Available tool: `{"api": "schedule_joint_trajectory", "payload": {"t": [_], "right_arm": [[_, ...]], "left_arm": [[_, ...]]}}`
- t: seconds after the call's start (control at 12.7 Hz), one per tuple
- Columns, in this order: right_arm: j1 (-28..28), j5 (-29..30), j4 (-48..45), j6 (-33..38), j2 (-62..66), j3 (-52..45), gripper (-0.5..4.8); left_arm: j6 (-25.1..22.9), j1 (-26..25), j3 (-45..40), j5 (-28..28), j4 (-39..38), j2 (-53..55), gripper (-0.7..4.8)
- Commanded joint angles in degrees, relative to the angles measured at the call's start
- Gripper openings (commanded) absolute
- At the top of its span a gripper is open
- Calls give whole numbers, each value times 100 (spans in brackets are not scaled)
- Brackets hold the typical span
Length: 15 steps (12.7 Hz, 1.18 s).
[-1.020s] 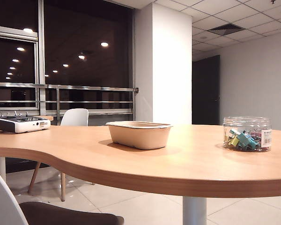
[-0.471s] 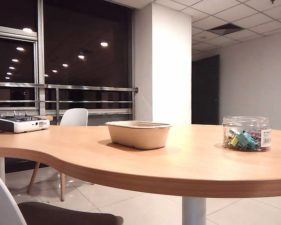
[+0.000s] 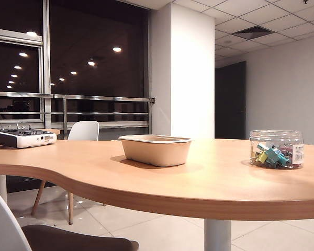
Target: Pick up the box filled with clips, pour some clips from it into the rectangular paper box, and then put the clip box back on the table.
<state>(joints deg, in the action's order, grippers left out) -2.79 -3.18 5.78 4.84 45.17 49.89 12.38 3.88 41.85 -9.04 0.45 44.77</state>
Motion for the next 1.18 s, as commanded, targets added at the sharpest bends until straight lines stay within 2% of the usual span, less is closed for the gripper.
{"api": "schedule_joint_trajectory", "payload": {"t": [0.08,0.24,0.31,0.71,0.78,0.86,0.94,1.02,1.1,1.18], "right_arm": [[9,229,149,271,844,710,-1],[9,452,435,271,1585,1165,-1],[11,592,507,271,1895,1261,-1],[293,1231,544,466,3281,1296,-1],[382,1353,562,487,3453,1298,-1],[496,1703,535,481,3775,1303,13],[538,1926,481,481,3956,1303,75],[629,2157,398,483,4214,1305,273],[654,2260,328,481,4419,1305,333],[654,2286,295,483,4540,1307,334]], "left_arm": [[15,-4,667,-546,24,866,-6],[103,2,1187,-793,11,1646,-6],[302,4,1294,-796,11,1873,-6],[566,114,1370,-1191,214,2573,-4],[564,140,1370,-1283,234,2614,0],[566,195,1373,-1384,293,2684,35],[566,238,1373,-1399,317,2719,75],[568,278,1373,-1401,350,2774,157],[568,278,1370,-1414,348,2785,200],[570,302,1373,-1416,350,2813,226]]}}
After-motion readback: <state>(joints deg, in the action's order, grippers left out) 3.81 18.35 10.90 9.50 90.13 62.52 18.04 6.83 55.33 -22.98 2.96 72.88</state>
